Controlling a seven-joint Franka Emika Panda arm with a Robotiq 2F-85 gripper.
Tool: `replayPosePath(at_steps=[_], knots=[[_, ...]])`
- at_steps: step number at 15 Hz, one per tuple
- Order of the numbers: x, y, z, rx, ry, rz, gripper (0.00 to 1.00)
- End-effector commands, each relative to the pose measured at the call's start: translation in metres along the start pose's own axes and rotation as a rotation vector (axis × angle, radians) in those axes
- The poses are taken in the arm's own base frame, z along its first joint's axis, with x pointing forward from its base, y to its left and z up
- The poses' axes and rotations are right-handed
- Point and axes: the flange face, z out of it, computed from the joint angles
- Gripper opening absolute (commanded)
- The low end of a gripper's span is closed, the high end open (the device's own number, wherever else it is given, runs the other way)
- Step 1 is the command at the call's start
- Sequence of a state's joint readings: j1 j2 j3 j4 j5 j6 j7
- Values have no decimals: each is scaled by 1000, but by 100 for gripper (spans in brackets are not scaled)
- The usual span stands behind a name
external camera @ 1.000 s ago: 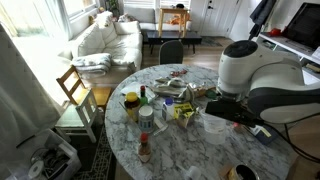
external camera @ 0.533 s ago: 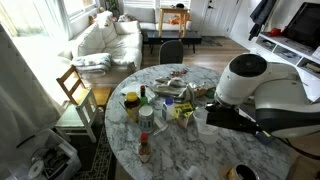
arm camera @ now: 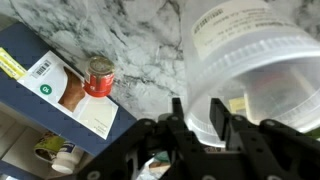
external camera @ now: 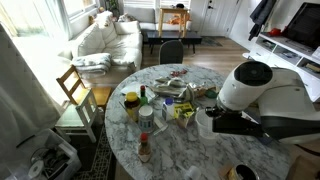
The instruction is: Remote the plastic cup and silver cup from the clear case and put them in an upright position
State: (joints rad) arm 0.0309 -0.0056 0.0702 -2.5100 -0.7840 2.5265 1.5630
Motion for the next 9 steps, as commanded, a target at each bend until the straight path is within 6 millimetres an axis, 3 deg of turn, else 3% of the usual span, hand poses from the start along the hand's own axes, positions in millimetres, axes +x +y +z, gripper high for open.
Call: replayPosePath(at_steps=[1, 5, 9], knots=[[-8, 14, 0, 7, -26, -103, 69], [4, 17, -28, 26, -20, -136, 97], [27, 13, -76, 95, -22, -131, 100]])
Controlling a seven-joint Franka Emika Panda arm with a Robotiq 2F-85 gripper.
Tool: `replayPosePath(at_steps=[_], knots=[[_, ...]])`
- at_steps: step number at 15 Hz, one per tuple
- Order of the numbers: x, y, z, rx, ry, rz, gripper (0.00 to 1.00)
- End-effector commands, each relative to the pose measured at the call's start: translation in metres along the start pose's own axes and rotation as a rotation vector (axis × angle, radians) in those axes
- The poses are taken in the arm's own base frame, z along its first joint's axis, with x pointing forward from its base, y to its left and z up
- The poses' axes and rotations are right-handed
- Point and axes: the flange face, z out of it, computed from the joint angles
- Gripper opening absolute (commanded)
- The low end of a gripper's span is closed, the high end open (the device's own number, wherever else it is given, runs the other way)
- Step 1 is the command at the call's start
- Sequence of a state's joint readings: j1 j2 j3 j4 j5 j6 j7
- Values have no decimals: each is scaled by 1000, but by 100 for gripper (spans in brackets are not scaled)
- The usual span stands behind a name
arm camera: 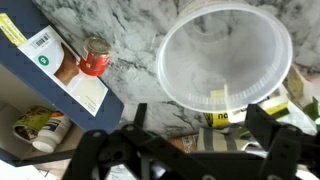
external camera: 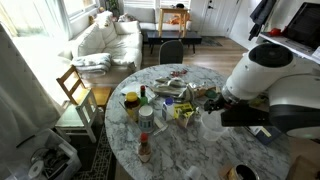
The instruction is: Remote the plastic cup and silver cup from the clear case and put them in an upright position
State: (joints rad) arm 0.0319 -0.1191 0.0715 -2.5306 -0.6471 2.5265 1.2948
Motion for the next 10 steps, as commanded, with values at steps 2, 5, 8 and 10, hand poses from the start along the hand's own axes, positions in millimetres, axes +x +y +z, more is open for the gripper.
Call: replayPosePath(at_steps=[2, 5, 8, 10], knots=[[25, -8, -60, 61, -44, 45, 100], [52, -40, -90, 165, -140, 123, 100], [77, -81, -100, 257, -271, 208, 100], [88, -107, -92, 238, -358, 269, 100]])
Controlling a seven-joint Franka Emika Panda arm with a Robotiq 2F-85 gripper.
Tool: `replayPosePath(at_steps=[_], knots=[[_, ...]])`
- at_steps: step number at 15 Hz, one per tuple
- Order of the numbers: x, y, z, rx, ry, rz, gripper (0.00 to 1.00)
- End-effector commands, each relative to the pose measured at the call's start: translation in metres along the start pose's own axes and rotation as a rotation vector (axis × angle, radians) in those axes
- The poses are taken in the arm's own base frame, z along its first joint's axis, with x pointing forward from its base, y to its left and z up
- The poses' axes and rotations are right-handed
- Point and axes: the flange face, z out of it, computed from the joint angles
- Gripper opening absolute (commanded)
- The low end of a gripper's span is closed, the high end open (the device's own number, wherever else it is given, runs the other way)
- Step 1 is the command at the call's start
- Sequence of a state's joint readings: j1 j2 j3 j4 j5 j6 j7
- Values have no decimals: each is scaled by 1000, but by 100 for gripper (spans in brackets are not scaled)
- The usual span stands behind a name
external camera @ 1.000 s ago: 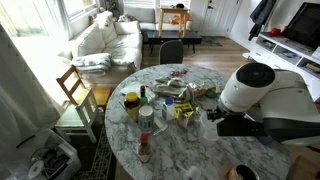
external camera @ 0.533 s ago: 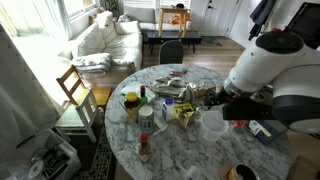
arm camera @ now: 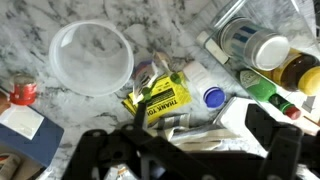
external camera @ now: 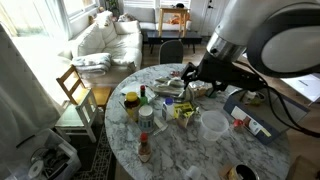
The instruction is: Remote the plastic cup and silver cup from the clear case and put them in an upright position
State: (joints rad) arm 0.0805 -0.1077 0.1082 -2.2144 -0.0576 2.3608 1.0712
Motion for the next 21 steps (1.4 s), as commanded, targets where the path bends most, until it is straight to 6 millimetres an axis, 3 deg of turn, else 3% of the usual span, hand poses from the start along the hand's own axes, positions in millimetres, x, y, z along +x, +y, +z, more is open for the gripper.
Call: replayPosePath(at_steps=[1, 5, 8, 11, 21], knots=[[18, -52, 37, -23, -167, 101, 100], [26, -93, 75, -20, -318, 185, 100], [31, -111, 103, -19, -346, 232, 100], [35, -120, 131, -3, -383, 291, 100], [46, -145, 174, -19, -389, 483, 100]])
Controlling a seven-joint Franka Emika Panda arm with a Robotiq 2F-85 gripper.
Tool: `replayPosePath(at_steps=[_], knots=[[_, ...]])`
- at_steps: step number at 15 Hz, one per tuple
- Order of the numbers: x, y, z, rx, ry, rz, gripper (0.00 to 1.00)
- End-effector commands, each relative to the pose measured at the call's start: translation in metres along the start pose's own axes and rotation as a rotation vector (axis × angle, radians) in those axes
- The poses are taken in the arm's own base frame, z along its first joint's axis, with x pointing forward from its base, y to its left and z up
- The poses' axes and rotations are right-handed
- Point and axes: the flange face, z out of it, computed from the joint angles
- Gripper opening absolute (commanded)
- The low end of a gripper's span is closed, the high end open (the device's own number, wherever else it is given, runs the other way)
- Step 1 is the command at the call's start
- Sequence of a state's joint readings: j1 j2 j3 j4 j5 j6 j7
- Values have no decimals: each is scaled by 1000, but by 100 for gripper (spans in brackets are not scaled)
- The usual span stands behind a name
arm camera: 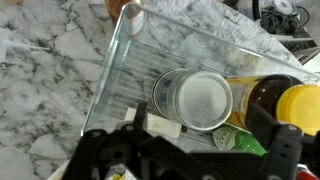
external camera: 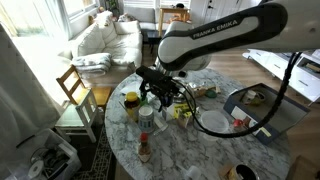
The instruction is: Remote the plastic cup and silver cup from the clear case and put them in an upright position
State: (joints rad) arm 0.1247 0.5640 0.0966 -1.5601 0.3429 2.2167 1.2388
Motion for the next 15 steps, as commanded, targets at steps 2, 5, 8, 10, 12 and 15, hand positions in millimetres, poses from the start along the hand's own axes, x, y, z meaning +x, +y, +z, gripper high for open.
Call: replayPosePath(at_steps=[2, 5, 8, 10, 12, 15], knots=[[5, -13, 25, -13, 38, 91, 100], [4, -18, 37, -18, 44, 127, 100], [4, -20, 45, -26, 63, 150, 100], [6, -21, 48, -31, 80, 164, 86], [7, -21, 50, -45, 100, 174, 62], [7, -22, 46, -49, 107, 177, 50]])
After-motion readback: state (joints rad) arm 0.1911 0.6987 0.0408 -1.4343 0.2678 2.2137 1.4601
